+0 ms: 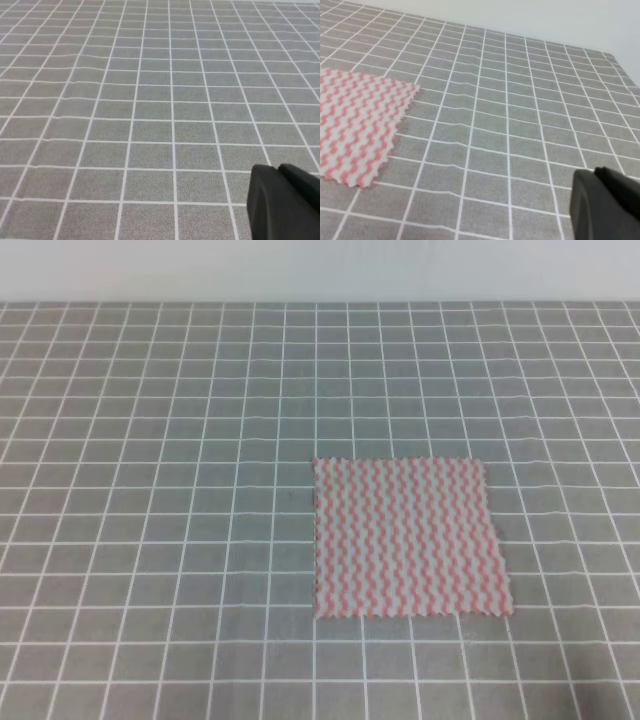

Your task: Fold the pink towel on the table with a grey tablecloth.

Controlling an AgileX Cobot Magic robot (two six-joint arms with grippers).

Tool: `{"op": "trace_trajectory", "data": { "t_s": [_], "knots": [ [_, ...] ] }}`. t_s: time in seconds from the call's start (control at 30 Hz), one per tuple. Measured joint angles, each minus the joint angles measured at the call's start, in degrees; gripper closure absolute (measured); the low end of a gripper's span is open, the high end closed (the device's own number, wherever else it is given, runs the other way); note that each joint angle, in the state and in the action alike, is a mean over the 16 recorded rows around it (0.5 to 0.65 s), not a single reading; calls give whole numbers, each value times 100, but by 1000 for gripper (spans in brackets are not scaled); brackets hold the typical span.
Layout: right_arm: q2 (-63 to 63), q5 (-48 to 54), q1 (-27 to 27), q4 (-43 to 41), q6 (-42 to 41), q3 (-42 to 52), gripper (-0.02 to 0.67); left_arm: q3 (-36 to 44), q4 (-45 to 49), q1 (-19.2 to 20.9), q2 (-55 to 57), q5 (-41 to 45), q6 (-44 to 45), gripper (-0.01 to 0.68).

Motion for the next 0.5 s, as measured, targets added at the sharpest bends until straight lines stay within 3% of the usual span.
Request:
{"op": "trace_trajectory", "data": {
  "t_s": [0.5],
  "knots": [
    [-12, -19, -2, -2, -1, 27, 666, 45, 2, 0, -60, -34, 0, 674]
  ]
}}
